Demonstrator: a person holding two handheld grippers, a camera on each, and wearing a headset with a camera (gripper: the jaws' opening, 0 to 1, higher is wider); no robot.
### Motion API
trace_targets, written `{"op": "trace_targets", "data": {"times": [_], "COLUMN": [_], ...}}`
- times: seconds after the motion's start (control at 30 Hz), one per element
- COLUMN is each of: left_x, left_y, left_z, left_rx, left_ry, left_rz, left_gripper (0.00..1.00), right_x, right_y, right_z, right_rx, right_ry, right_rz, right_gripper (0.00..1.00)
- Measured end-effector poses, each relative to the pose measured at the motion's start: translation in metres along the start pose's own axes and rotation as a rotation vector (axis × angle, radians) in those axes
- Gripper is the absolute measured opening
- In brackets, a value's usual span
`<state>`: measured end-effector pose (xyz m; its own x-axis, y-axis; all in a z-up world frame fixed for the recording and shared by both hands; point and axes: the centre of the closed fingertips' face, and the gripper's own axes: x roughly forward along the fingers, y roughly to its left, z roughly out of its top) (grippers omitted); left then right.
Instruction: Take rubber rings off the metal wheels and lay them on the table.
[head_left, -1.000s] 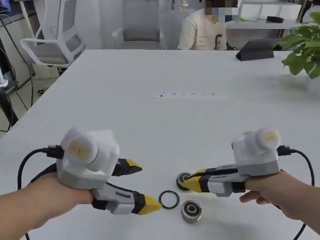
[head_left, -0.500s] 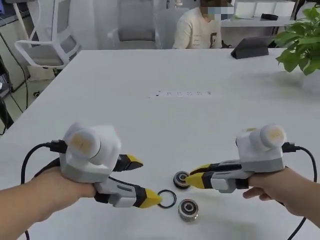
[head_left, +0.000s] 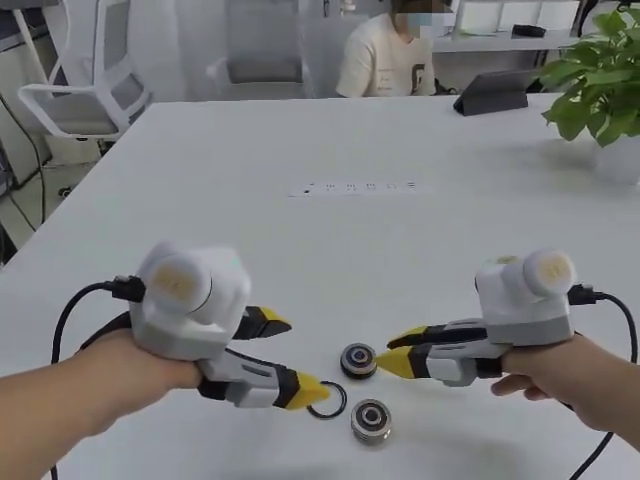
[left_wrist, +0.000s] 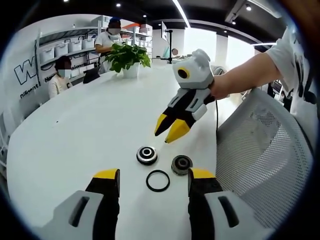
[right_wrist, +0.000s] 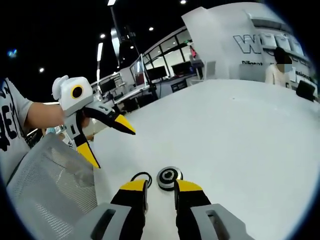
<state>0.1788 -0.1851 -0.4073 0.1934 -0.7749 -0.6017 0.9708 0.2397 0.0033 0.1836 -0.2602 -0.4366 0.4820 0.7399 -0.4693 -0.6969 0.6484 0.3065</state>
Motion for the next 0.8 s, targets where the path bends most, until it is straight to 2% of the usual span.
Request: {"op": "trace_targets", "data": {"times": [0.53,0.8], "left_x": [0.014,0.021], "left_y": [0.005,0.006], "left_z": [0.002,-0.003], "left_rx": [-0.014,-0.012], "left_ry": [-0.001,0.015], "left_rz": [-0.008,-0.014], "left_gripper": [0.48,0.46], "right_x": [0.001,0.004], "right_y": [-0.009,-0.011], "right_z": [-0.008,-0.014], "right_rx": [-0.025,-0.043], "right_ry": [0.021,0.043], "right_rz": [-0.022,-0.027], "right_gripper": [0.23,0.25]}}
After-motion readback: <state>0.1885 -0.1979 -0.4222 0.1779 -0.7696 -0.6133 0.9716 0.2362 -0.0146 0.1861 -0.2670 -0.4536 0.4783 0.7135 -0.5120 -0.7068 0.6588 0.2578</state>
